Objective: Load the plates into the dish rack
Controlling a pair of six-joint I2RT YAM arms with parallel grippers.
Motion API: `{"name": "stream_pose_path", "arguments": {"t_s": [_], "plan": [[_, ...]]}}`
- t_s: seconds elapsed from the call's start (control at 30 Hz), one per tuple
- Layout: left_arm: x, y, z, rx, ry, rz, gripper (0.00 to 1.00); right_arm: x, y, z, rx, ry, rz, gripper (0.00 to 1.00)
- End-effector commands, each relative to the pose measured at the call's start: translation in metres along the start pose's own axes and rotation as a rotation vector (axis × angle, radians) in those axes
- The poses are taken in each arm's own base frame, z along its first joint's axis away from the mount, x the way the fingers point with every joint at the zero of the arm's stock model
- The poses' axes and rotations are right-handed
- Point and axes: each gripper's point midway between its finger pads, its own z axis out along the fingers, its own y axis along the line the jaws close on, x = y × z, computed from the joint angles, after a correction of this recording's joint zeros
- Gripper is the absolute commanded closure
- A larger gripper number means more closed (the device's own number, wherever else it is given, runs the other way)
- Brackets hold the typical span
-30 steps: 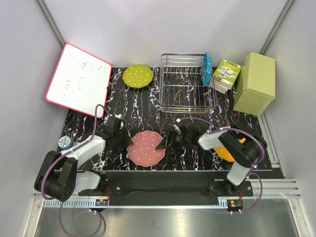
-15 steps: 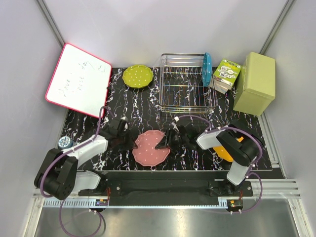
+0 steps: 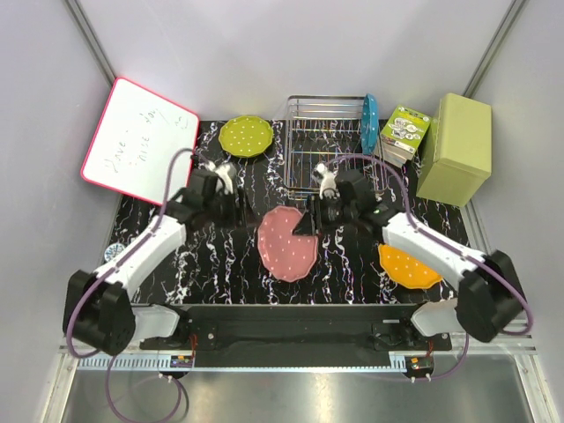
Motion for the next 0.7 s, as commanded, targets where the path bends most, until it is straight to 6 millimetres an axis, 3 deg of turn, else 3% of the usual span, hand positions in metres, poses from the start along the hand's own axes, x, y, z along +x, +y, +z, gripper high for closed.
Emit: {"name": "stream_pose_path", "arguments": {"t_s": [0.0, 0.1, 0.13, 0.2, 0.23, 0.3, 0.33, 0.37, 0.4, 0.47, 0.5, 0.57, 0.6, 0.67], "plan": [[-0.082, 0.009, -0.049, -0.084, -0.299, 0.131, 0.33, -0.040, 0.052, -0.053, -0.051, -0.073, -0.286, 1.00], [-0.117, 0.026, -0.080, -0.134, -0.423, 0.080, 0.32, -0.070, 0.067, -0.069, -0.017, -0.142, -0.369, 1.00], [-0.125, 0.033, -0.086, -0.162, -0.447, 0.085, 0.32, -0.095, 0.081, -0.080, 0.001, -0.213, -0.416, 1.00], [-0.143, 0.042, -0.102, -0.204, -0.501, 0.080, 0.31, -0.124, 0.078, -0.087, 0.091, -0.272, -0.492, 1.00], [-0.149, 0.044, -0.104, -0.212, -0.515, 0.078, 0.31, -0.151, 0.097, -0.103, 0.099, -0.349, -0.547, 1.00], [-0.160, 0.044, -0.114, -0.218, -0.550, 0.068, 0.31, -0.185, 0.089, -0.105, 0.199, -0.399, -0.635, 1.00], [-0.164, 0.042, -0.115, -0.210, -0.557, 0.070, 0.31, -0.212, 0.098, -0.122, 0.224, -0.471, -0.663, 1.00], [-0.168, 0.036, -0.118, -0.191, -0.566, 0.081, 0.30, -0.229, 0.095, -0.126, 0.260, -0.505, -0.683, 1.00], [-0.168, 0.034, -0.120, -0.185, -0.569, 0.082, 0.30, -0.250, 0.076, -0.123, 0.355, -0.536, -0.659, 1.00], [-0.170, 0.035, -0.122, -0.195, -0.579, 0.078, 0.29, -0.297, 0.066, -0.150, 0.444, -0.684, -0.625, 1.00], [-0.170, 0.036, -0.123, -0.205, -0.585, 0.074, 0.28, -0.315, 0.046, -0.152, 0.521, -0.724, -0.589, 1.00], [-0.169, 0.045, -0.124, -0.246, -0.593, 0.071, 0.26, -0.353, 0.033, -0.181, 0.622, -0.877, -0.548, 1.00], [-0.169, 0.047, -0.127, -0.262, -0.601, 0.072, 0.24, -0.367, 0.015, -0.187, 0.726, -0.928, -0.511, 1.00], [-0.167, 0.054, -0.128, -0.297, -0.611, 0.072, 0.22, -0.389, 0.002, -0.205, 0.808, -1.033, -0.480, 1.00]]}}
